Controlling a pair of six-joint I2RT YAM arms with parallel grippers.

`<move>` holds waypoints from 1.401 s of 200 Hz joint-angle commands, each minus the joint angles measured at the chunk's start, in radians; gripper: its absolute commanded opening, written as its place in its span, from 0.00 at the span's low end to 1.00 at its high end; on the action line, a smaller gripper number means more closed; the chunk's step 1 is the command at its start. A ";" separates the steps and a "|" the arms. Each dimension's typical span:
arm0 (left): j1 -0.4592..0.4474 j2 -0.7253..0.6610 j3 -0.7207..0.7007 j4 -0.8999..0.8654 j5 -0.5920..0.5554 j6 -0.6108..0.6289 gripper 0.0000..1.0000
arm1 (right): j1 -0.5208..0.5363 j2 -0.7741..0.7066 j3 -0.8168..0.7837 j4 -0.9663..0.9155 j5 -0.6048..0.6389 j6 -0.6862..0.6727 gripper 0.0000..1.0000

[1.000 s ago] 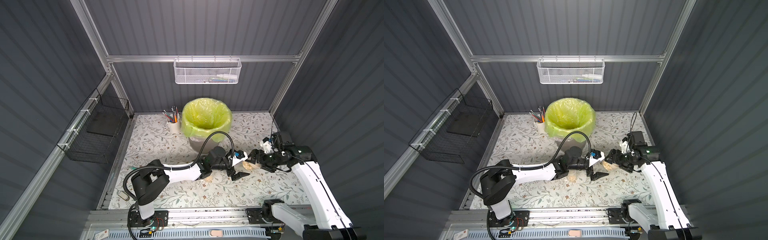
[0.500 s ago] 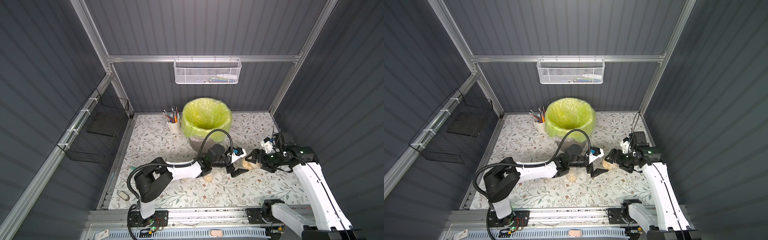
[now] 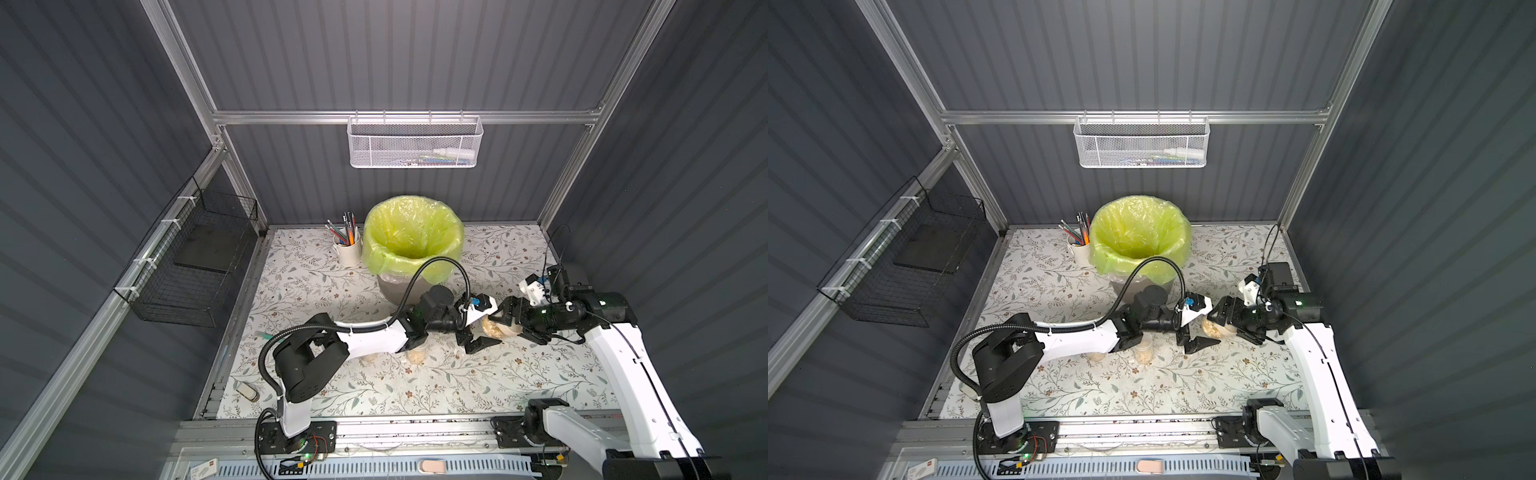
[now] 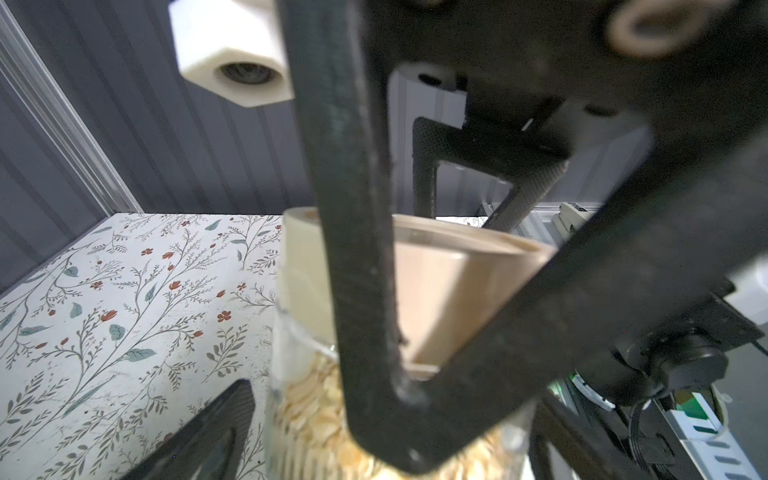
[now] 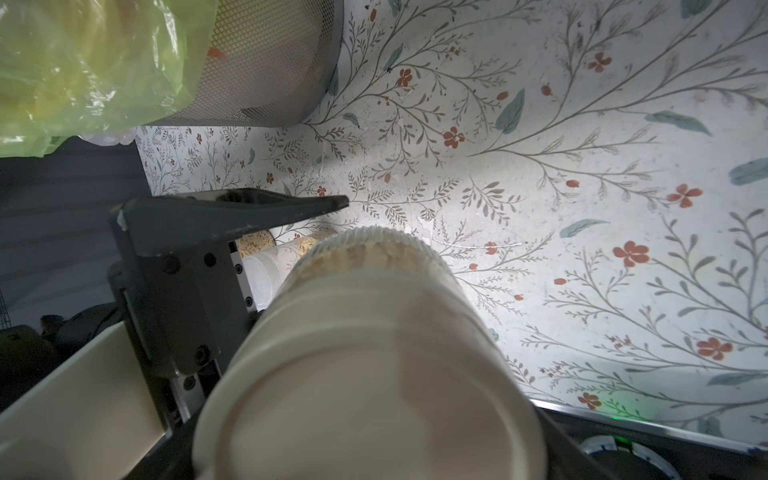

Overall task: Empty expired oatmeal from jars
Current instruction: Pick up the jar from the center of the board.

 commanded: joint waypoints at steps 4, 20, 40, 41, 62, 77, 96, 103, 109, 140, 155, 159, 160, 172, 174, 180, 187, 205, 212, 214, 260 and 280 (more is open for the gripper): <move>0.008 0.016 0.033 -0.027 0.020 0.030 1.00 | -0.006 0.006 0.035 0.004 -0.033 -0.020 0.69; 0.009 0.017 0.033 -0.019 0.020 0.030 1.00 | -0.007 0.008 0.035 0.003 -0.036 -0.020 0.70; 0.009 0.028 0.039 -0.019 0.026 0.030 1.00 | -0.008 0.007 0.032 0.005 -0.039 -0.021 0.70; 0.009 0.028 0.039 -0.020 0.026 0.030 1.00 | -0.008 0.007 0.032 0.005 -0.039 -0.021 0.70; 0.009 0.031 0.043 -0.022 0.024 0.030 1.00 | -0.008 0.005 0.034 0.005 -0.041 -0.021 0.70; 0.009 0.032 0.049 -0.022 0.020 0.033 1.00 | -0.008 0.007 0.032 0.005 -0.044 -0.022 0.69; 0.009 0.036 0.063 -0.033 0.022 0.036 0.99 | -0.010 0.007 0.030 0.004 -0.044 -0.023 0.69; 0.009 0.037 0.065 -0.032 0.022 0.035 0.99 | -0.010 0.005 0.031 0.003 -0.044 -0.023 0.70; 0.009 0.039 0.066 -0.032 0.025 0.038 0.99 | -0.010 0.004 0.032 0.005 -0.044 -0.022 0.69; 0.009 0.049 0.073 -0.027 0.031 0.024 0.99 | -0.010 0.004 0.033 0.002 -0.044 -0.027 0.70; 0.009 0.055 0.079 -0.032 0.035 0.022 0.97 | -0.010 0.004 0.033 0.002 -0.045 -0.027 0.70; 0.009 0.055 0.079 -0.032 0.036 0.022 0.97 | -0.010 0.004 0.032 0.004 -0.047 -0.026 0.70; 0.009 0.056 0.078 -0.032 0.036 0.022 0.97 | -0.010 0.004 0.033 0.004 -0.047 -0.026 0.70; 0.010 0.057 0.077 -0.032 0.033 0.022 0.97 | -0.010 0.002 0.034 0.004 -0.047 -0.025 0.70; 0.009 0.056 0.076 -0.032 0.032 0.022 0.97 | -0.010 0.002 0.035 0.004 -0.047 -0.025 0.69; 0.009 0.056 0.074 -0.032 0.032 0.024 0.97 | -0.010 0.002 0.036 0.003 -0.048 -0.025 0.70; 0.009 0.053 0.071 -0.032 0.029 0.022 0.98 | -0.010 0.004 0.036 0.003 -0.048 -0.026 0.70; 0.009 0.050 0.069 -0.039 0.032 0.021 1.00 | -0.011 0.004 0.038 0.002 -0.046 -0.028 0.70; 0.009 0.049 0.070 -0.045 0.032 0.026 1.00 | -0.011 0.004 0.040 0.003 -0.047 -0.028 0.70; 0.009 0.049 0.071 -0.046 0.032 0.026 1.00 | -0.011 0.005 0.040 0.002 -0.048 -0.029 0.70; 0.009 0.060 0.081 -0.040 0.042 0.022 0.97 | -0.011 0.008 0.032 0.008 -0.056 -0.026 0.70; 0.010 0.067 0.086 -0.042 0.040 0.025 0.95 | -0.011 0.005 0.028 0.011 -0.057 -0.025 0.70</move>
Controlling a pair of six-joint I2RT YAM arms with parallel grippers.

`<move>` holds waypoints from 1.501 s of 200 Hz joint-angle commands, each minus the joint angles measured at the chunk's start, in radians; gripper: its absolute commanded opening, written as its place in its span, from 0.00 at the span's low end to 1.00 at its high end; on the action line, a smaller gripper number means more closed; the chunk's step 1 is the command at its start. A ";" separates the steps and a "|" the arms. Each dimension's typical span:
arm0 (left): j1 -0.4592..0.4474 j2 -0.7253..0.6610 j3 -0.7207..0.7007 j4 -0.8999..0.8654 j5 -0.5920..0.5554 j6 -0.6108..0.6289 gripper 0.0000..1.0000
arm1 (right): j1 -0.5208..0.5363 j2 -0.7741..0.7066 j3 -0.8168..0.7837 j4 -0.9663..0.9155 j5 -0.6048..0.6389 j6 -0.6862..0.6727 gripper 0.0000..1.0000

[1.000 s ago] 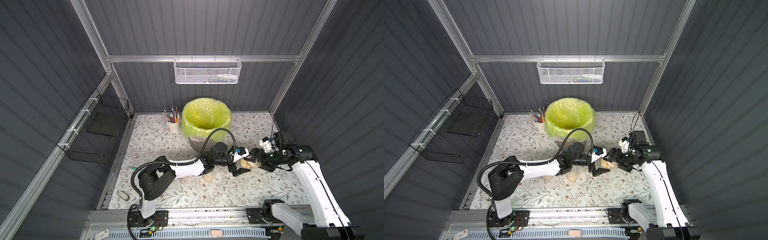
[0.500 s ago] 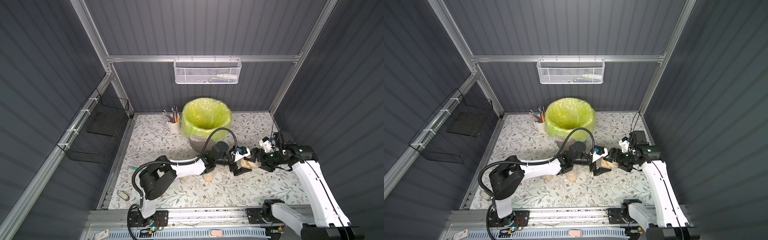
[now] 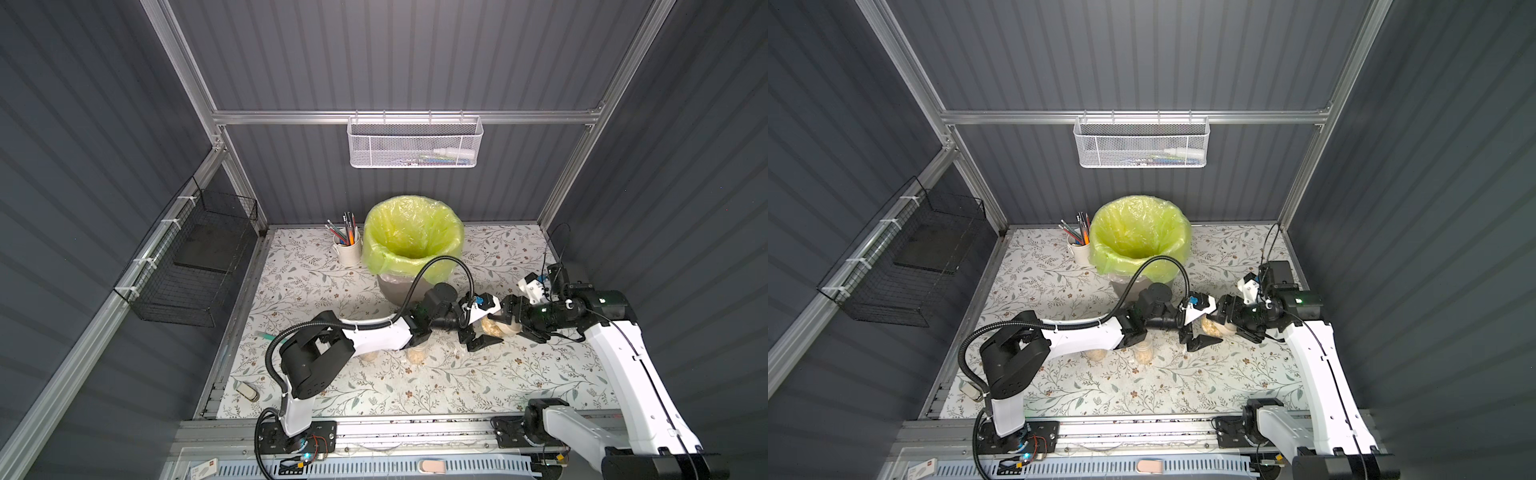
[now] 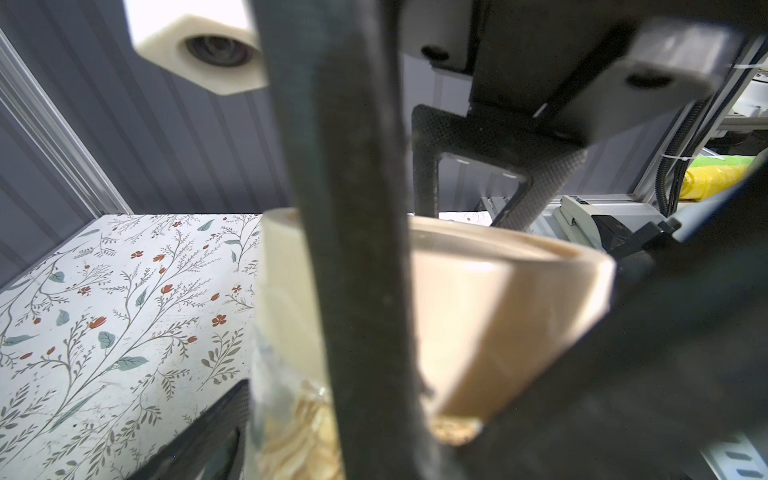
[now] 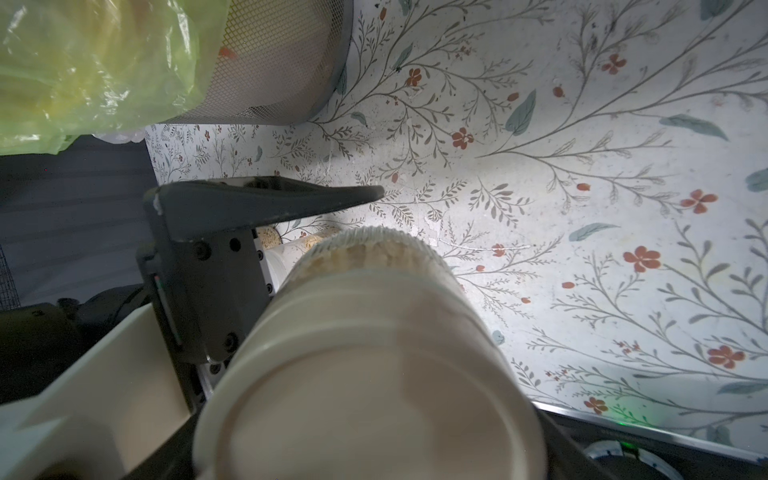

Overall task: Empty expired oatmeal from jars
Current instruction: Pick up the jar from the center of the board.

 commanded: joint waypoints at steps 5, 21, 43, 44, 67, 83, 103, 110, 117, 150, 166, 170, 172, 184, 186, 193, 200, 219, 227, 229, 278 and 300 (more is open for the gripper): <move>0.005 0.025 0.035 -0.016 0.018 0.008 0.95 | -0.003 -0.007 0.018 0.012 -0.032 -0.010 0.70; 0.005 0.025 0.035 -0.014 0.019 0.006 0.94 | -0.003 -0.008 0.013 0.011 -0.034 -0.011 0.69; 0.005 0.027 0.035 -0.002 0.015 -0.004 0.89 | -0.003 -0.009 0.007 0.014 -0.035 -0.012 0.70; 0.005 0.027 0.035 -0.002 0.015 -0.005 0.89 | -0.003 -0.009 0.007 0.014 -0.035 -0.012 0.70; 0.005 0.029 0.036 0.007 0.008 -0.009 0.80 | -0.003 -0.008 0.009 0.014 -0.035 -0.014 0.70; 0.005 0.031 0.043 0.006 0.007 -0.012 0.75 | -0.003 -0.007 0.005 0.015 -0.037 -0.016 0.70; 0.005 0.032 0.046 0.000 0.011 -0.013 0.74 | -0.003 -0.005 -0.002 0.018 -0.038 -0.017 0.70; 0.005 0.032 0.045 0.002 0.011 -0.012 0.73 | -0.003 -0.005 -0.003 0.020 -0.037 -0.018 0.70; 0.005 0.032 0.044 0.003 0.010 -0.012 0.71 | -0.003 -0.005 -0.005 0.020 -0.038 -0.019 0.71; 0.005 0.029 0.041 0.003 0.005 -0.009 0.60 | -0.003 -0.005 -0.006 0.025 -0.037 -0.021 0.78; 0.005 0.030 0.045 -0.008 0.009 -0.005 0.51 | -0.003 -0.005 -0.003 0.027 -0.039 -0.022 0.79; 0.005 0.028 0.045 -0.009 0.015 -0.003 0.48 | -0.003 -0.005 -0.003 0.027 -0.037 -0.022 0.80; 0.005 0.028 0.045 -0.009 0.021 -0.002 0.46 | -0.003 -0.005 -0.003 0.028 -0.036 -0.022 0.80; 0.005 0.029 0.044 -0.011 0.031 -0.002 0.43 | -0.003 -0.006 -0.003 0.030 -0.033 -0.025 0.85; 0.005 0.029 0.045 -0.011 0.031 -0.004 0.43 | -0.003 -0.007 -0.002 0.030 -0.032 -0.025 0.86; 0.005 0.027 0.043 -0.005 0.036 -0.007 0.42 | -0.003 -0.008 -0.002 0.030 -0.029 -0.026 0.87; 0.005 0.026 0.038 0.003 0.036 -0.008 0.40 | -0.003 -0.007 -0.002 0.031 -0.024 -0.029 0.88; 0.005 0.021 0.031 0.017 0.024 -0.010 0.36 | -0.003 -0.009 -0.006 0.035 -0.022 -0.030 0.93; 0.005 0.019 0.029 0.017 0.017 -0.006 0.35 | -0.002 -0.011 -0.009 0.040 -0.024 -0.030 0.94; 0.005 0.020 0.028 0.017 0.016 -0.006 0.35 | -0.003 -0.011 -0.009 0.041 -0.025 -0.030 0.94; 0.005 0.012 0.019 0.030 -0.004 -0.004 0.28 | -0.003 -0.014 -0.029 0.044 -0.029 -0.042 0.97; 0.005 0.007 0.010 0.047 -0.010 -0.006 0.25 | -0.003 -0.017 -0.039 0.050 -0.029 -0.043 0.98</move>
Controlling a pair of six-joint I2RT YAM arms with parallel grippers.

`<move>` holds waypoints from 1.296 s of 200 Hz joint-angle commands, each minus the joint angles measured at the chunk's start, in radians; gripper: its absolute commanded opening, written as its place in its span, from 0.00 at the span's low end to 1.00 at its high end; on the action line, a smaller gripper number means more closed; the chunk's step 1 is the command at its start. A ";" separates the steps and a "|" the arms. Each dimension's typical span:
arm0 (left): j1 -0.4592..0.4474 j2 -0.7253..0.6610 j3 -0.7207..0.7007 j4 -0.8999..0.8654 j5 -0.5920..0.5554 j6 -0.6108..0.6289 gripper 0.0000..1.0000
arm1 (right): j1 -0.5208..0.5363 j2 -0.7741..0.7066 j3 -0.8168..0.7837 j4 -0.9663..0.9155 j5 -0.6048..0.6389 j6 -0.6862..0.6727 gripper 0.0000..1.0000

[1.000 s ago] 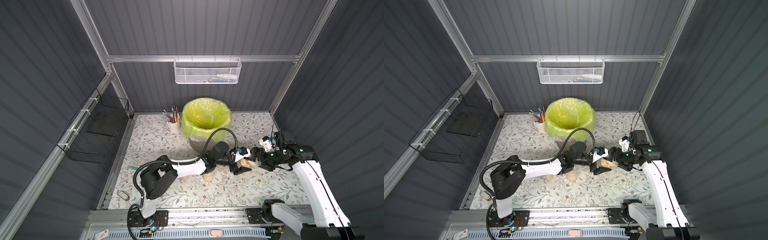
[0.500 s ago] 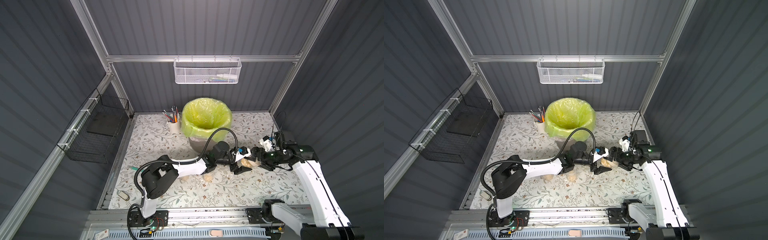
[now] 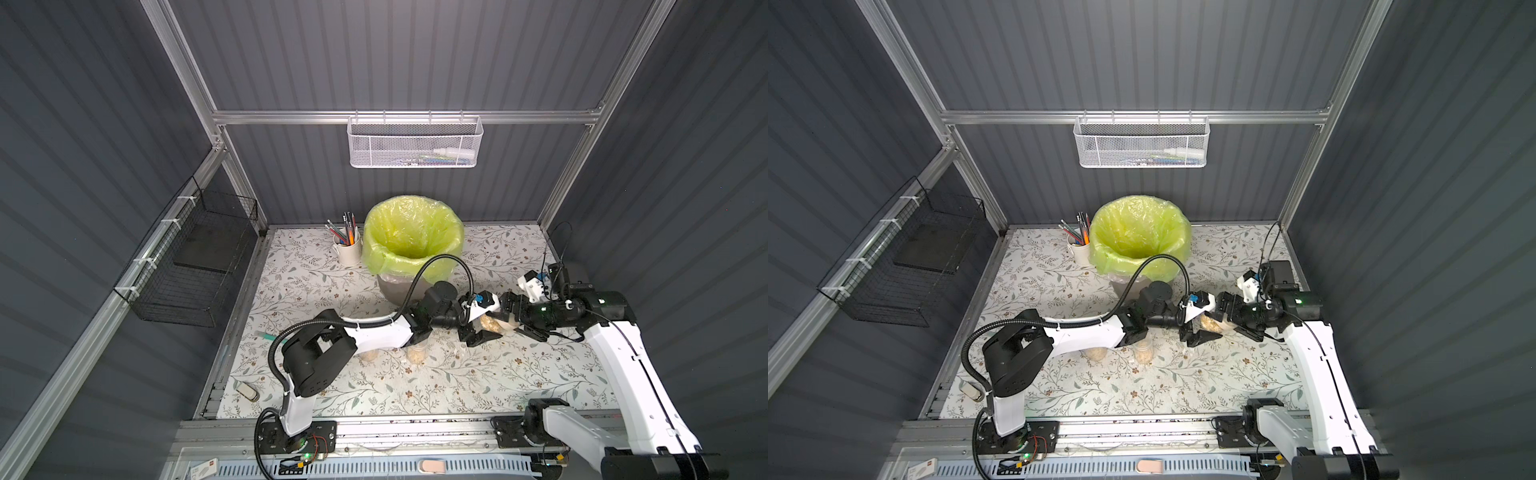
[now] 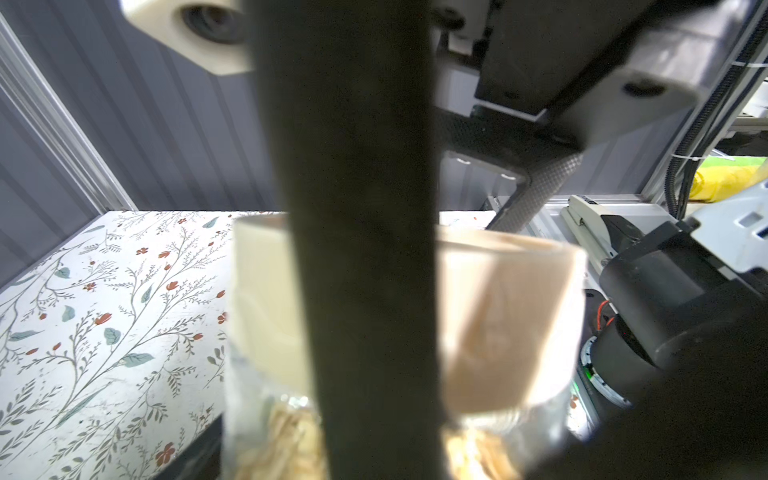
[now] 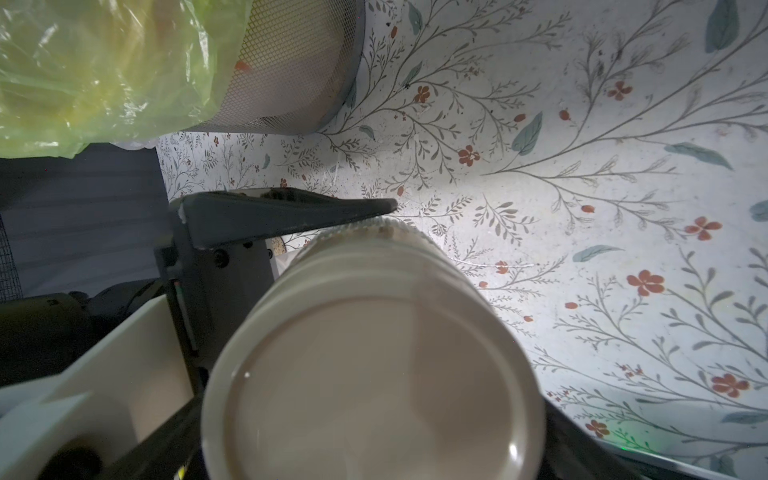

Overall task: Empty expired oatmeal from jars
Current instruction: Pick up the jar from the center of the board.

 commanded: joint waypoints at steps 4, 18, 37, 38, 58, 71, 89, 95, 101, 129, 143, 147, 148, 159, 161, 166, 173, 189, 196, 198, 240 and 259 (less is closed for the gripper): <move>0.003 -0.008 -0.005 0.047 -0.004 -0.004 0.24 | 0.002 -0.016 -0.021 0.005 -0.020 -0.021 0.98; 0.003 -0.007 -0.006 0.052 -0.004 -0.006 0.24 | 0.002 -0.019 -0.029 0.008 -0.019 -0.021 0.99; 0.003 -0.007 -0.010 0.067 -0.005 -0.010 0.23 | 0.002 -0.023 -0.032 0.010 -0.025 -0.023 0.99; 0.003 -0.006 -0.011 0.067 -0.005 -0.010 0.23 | 0.002 -0.023 -0.033 0.011 -0.025 -0.023 0.99; 0.003 -0.006 -0.012 0.075 -0.007 -0.011 0.23 | 0.002 -0.034 -0.031 0.014 -0.022 -0.019 0.99; 0.004 -0.009 -0.018 0.084 -0.011 -0.010 0.23 | 0.002 -0.036 -0.027 -0.001 -0.025 -0.023 0.99; 0.003 -0.014 -0.029 0.101 -0.023 -0.012 0.22 | 0.002 -0.050 -0.038 -0.004 -0.026 -0.025 0.99; 0.003 -0.014 -0.033 0.107 -0.025 -0.010 0.21 | 0.002 -0.054 -0.039 -0.005 -0.024 -0.027 0.99; 0.004 -0.014 -0.035 0.114 -0.027 -0.012 0.21 | 0.002 -0.055 -0.041 -0.007 -0.026 -0.028 0.99; 0.004 -0.015 -0.035 0.129 -0.036 -0.015 0.20 | 0.002 -0.066 -0.047 -0.016 -0.029 -0.030 0.99; 0.004 -0.017 -0.040 0.138 -0.046 -0.017 0.20 | 0.002 -0.074 -0.051 -0.021 -0.029 -0.033 0.99; 0.005 -0.018 -0.041 0.143 -0.048 -0.017 0.20 | 0.003 -0.076 -0.053 -0.025 -0.029 -0.033 0.99; 0.004 -0.018 -0.041 0.144 -0.048 -0.016 0.20 | 0.002 -0.076 -0.054 -0.025 -0.029 -0.033 0.99; 0.006 -0.020 -0.044 0.152 -0.059 -0.017 0.20 | 0.002 -0.084 -0.062 -0.027 -0.032 -0.034 0.99; 0.006 -0.020 -0.045 0.154 -0.061 -0.017 0.20 | 0.002 -0.086 -0.064 -0.027 -0.033 -0.034 0.99; 0.006 -0.021 -0.047 0.158 -0.065 -0.018 0.20 | 0.002 -0.090 -0.068 -0.026 -0.034 -0.032 0.99; 0.006 -0.020 -0.049 0.167 -0.072 -0.018 0.20 | 0.002 -0.095 -0.073 -0.024 -0.037 -0.030 0.99; 0.006 -0.021 -0.053 0.179 -0.086 -0.018 0.20 | 0.002 -0.108 -0.078 -0.028 -0.035 -0.026 0.99; 0.006 -0.022 -0.055 0.179 -0.089 -0.018 0.20 | 0.002 -0.113 -0.080 -0.029 -0.035 -0.024 0.99; 0.006 -0.023 -0.055 0.179 -0.090 -0.017 0.20 | 0.002 -0.113 -0.081 -0.028 -0.035 -0.024 0.99; 0.007 -0.024 -0.061 0.193 -0.105 -0.022 0.20 | 0.002 -0.127 -0.089 -0.037 -0.032 -0.025 0.99; 0.011 -0.032 -0.078 0.221 -0.128 -0.023 0.20 | 0.002 -0.145 -0.081 -0.057 -0.023 -0.017 0.99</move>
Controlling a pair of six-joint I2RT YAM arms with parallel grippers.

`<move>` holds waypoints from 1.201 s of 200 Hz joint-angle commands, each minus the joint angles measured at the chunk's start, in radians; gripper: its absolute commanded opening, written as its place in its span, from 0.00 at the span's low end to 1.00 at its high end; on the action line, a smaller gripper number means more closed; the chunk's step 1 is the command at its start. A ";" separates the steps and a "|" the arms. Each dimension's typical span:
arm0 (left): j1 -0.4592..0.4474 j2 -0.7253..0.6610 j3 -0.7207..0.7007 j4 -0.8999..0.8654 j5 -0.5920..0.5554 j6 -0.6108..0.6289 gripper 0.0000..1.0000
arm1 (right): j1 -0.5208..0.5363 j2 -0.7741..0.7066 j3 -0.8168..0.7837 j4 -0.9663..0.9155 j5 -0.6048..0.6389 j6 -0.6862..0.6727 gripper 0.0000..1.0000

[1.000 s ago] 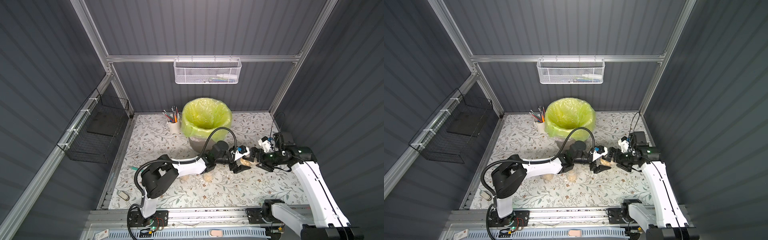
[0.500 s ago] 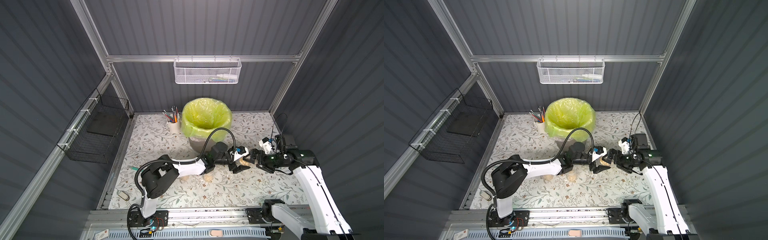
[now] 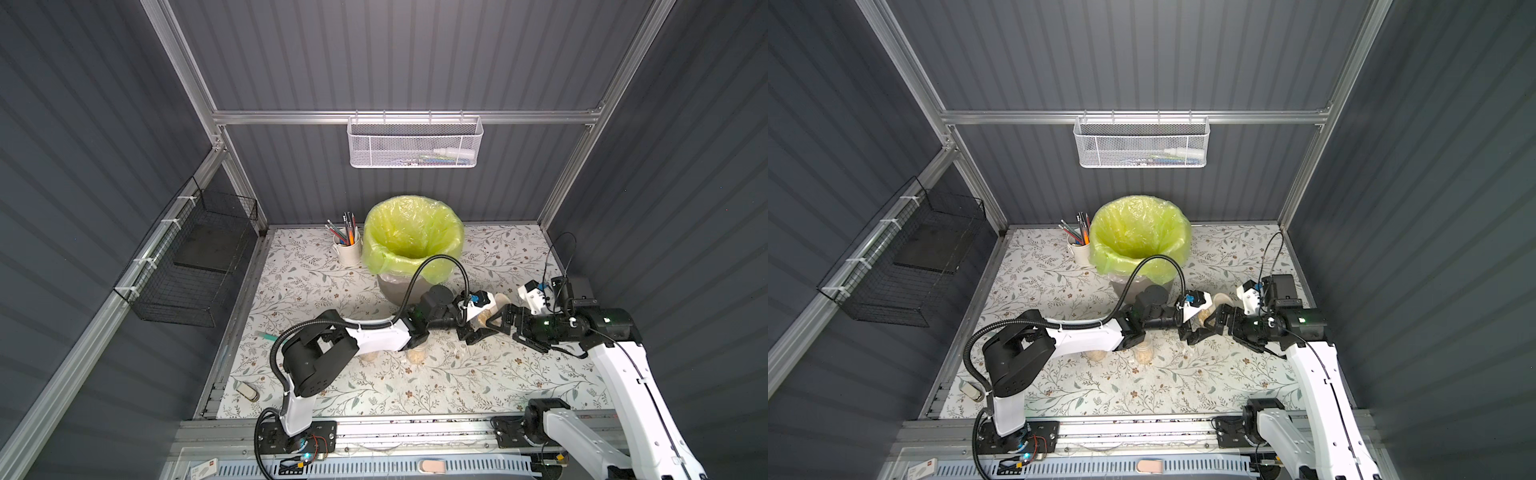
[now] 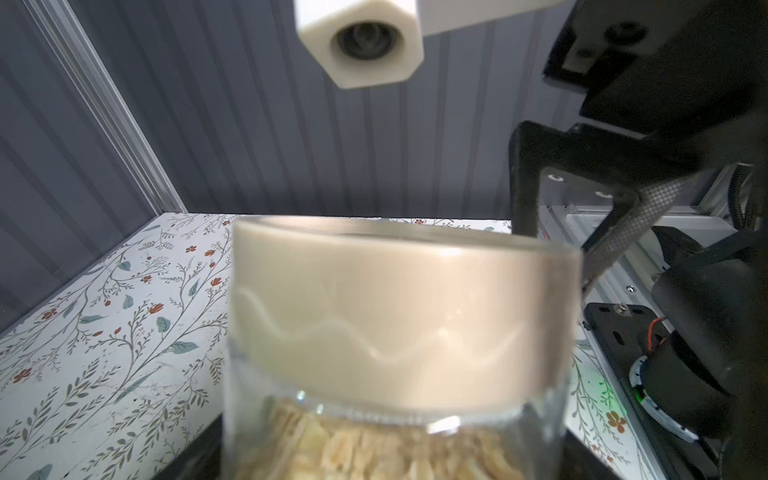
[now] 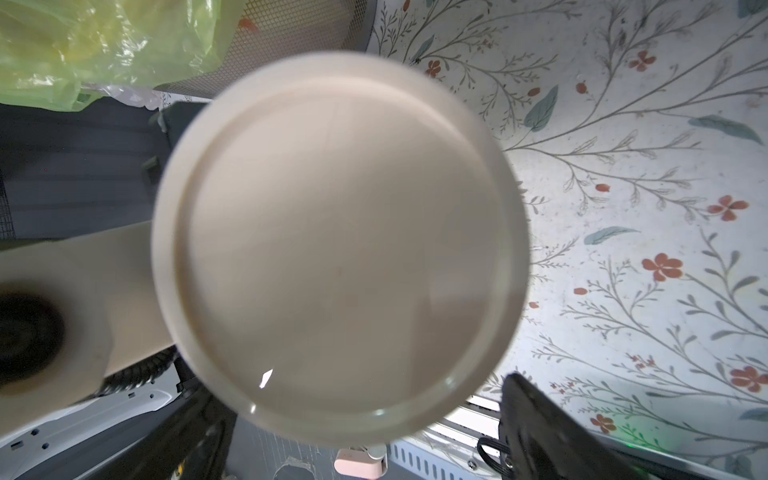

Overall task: Empty expired oatmeal from jars
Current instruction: Pick up the jar from the center of the board, then unscrew the lid from the jar.

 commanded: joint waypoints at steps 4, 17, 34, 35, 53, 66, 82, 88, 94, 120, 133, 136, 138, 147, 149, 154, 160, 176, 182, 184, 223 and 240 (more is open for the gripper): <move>0.012 -0.034 -0.019 0.101 -0.028 -0.011 0.20 | 0.002 -0.030 0.002 -0.045 0.002 0.009 0.99; 0.013 -0.037 -0.025 0.106 -0.068 -0.008 0.20 | -0.005 -0.044 0.012 -0.058 0.001 0.032 0.99; 0.013 -0.040 -0.024 0.088 -0.095 0.015 0.20 | -0.013 -0.062 0.030 -0.075 -0.019 0.052 0.99; 0.013 -0.040 -0.026 0.088 -0.097 0.016 0.19 | -0.013 -0.064 0.031 -0.077 -0.019 0.054 0.99; 0.015 -0.047 -0.041 0.089 -0.129 0.040 0.18 | -0.026 -0.078 0.059 -0.109 0.006 0.067 0.99; 0.019 -0.054 -0.052 0.097 -0.135 0.047 0.17 | -0.045 -0.079 0.083 -0.128 -0.004 0.078 0.99; 0.024 -0.056 -0.060 0.106 -0.129 0.047 0.17 | -0.075 -0.082 0.109 -0.119 -0.055 0.114 0.99; 0.024 -0.056 -0.057 0.094 -0.122 0.051 0.17 | -0.084 -0.077 0.123 -0.117 -0.065 0.125 0.99; 0.024 -0.056 -0.057 0.093 -0.121 0.052 0.17 | -0.091 -0.067 0.143 -0.122 -0.066 0.131 0.99; 0.024 -0.062 -0.069 0.130 -0.125 0.051 0.17 | -0.131 -0.010 0.215 -0.154 -0.066 0.181 0.99; 0.024 -0.067 -0.069 0.130 -0.125 0.060 0.17 | -0.169 0.012 0.222 -0.154 -0.100 0.207 0.99; 0.024 -0.068 -0.071 0.134 -0.128 0.062 0.17 | -0.179 0.014 0.222 -0.152 -0.108 0.213 0.99; 0.024 -0.069 -0.071 0.139 -0.130 0.063 0.17 | -0.185 0.018 0.221 -0.150 -0.115 0.216 0.99; 0.023 -0.066 -0.076 0.157 -0.135 0.067 0.17 | -0.216 0.034 0.218 -0.146 -0.151 0.229 0.99; 0.023 -0.066 -0.076 0.160 -0.135 0.068 0.17 | -0.222 0.038 0.217 -0.146 -0.160 0.232 0.99; 0.023 -0.065 -0.076 0.165 -0.137 0.070 0.18 | -0.234 0.051 0.214 -0.145 -0.178 0.238 0.99; 0.021 -0.063 -0.072 0.166 -0.139 0.074 0.18 | -0.238 0.070 0.216 -0.148 -0.189 0.247 0.99; 0.021 -0.057 -0.061 0.158 -0.139 0.090 0.18 | -0.237 0.116 0.219 -0.141 -0.222 0.274 0.99; 0.021 -0.057 -0.055 0.153 -0.137 0.098 0.18 | -0.237 0.129 0.224 -0.135 -0.223 0.279 0.99; 0.020 -0.056 -0.054 0.152 -0.138 0.102 0.18 | -0.237 0.131 0.226 -0.135 -0.223 0.279 0.99; 0.013 -0.047 -0.050 0.162 -0.133 0.128 0.18 | -0.235 0.197 0.282 -0.153 -0.178 0.265 0.99; 0.012 -0.045 -0.050 0.167 -0.123 0.126 0.19 | -0.233 0.237 0.288 -0.138 -0.175 0.275 0.98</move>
